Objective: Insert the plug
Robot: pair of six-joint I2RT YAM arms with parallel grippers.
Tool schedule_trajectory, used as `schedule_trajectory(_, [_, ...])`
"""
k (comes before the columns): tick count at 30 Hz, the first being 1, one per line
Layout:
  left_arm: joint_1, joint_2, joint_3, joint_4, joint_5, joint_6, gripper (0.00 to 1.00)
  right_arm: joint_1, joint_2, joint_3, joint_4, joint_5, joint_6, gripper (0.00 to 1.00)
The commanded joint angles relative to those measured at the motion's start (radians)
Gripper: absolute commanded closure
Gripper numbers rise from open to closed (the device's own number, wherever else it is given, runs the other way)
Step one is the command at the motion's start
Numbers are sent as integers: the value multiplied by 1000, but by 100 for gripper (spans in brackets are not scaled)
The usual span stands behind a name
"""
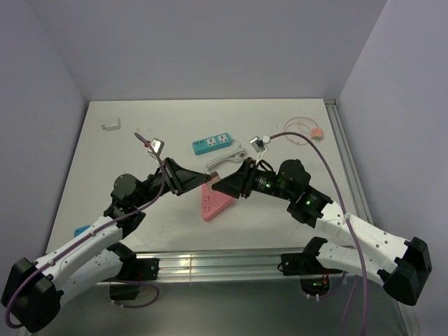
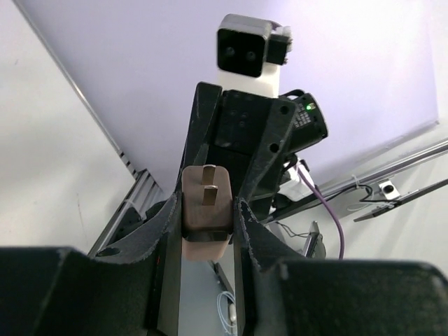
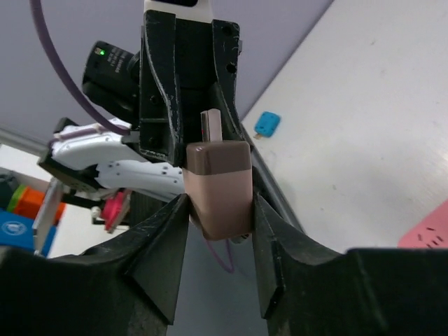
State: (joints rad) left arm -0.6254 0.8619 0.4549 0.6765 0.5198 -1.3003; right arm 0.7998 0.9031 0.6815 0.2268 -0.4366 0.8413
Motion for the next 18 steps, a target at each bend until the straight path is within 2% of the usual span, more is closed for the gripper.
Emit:
schedule_trajectory(1, [1,-3,2,106,-12,-21,100,-5,17,-3,170,-36,68,55])
schedule_trajectory(2, [0,-4,-1,104,-10,-17,100,-5,17,-7,183,-37,76,61])
schedule_trajectory(3, [1,-9,-5,100,-17,-13,100,-5,17,-7,189,-40,79,76])
schedule_trajectory(4, [0,-17,-10,89,-21,2,100,-7,22,4,184,-44,79,85])
schedule_trajectory(5, [0,-21,-12,78,-23,13,100,-7,23,13,178,-47,79,100])
schedule_trajectory(7, [0,-35,1,8,-30,70,100,-5,28,36,148,-48,71,100])
schedule_trajectory(10, [0,-56,39,-196,-69,181,98,-5,28,64,86,-34,36,100])
schedule_trajectory(11, [1,-64,48,-243,-79,208,92,-5,28,72,65,-33,22,100])
schedule_trajectory(12, [1,-69,56,-308,-90,229,78,-5,30,78,37,-34,12,100])
schedule_trajectory(14, [1,-92,60,-340,-98,283,61,-5,39,95,10,-62,-25,100])
schedule_trajectory(15, [1,-101,61,-357,-101,295,49,-5,43,105,-33,-71,-63,100])
schedule_trajectory(18, [1,-129,80,-416,-98,352,32,-5,60,177,-157,-134,-172,100])
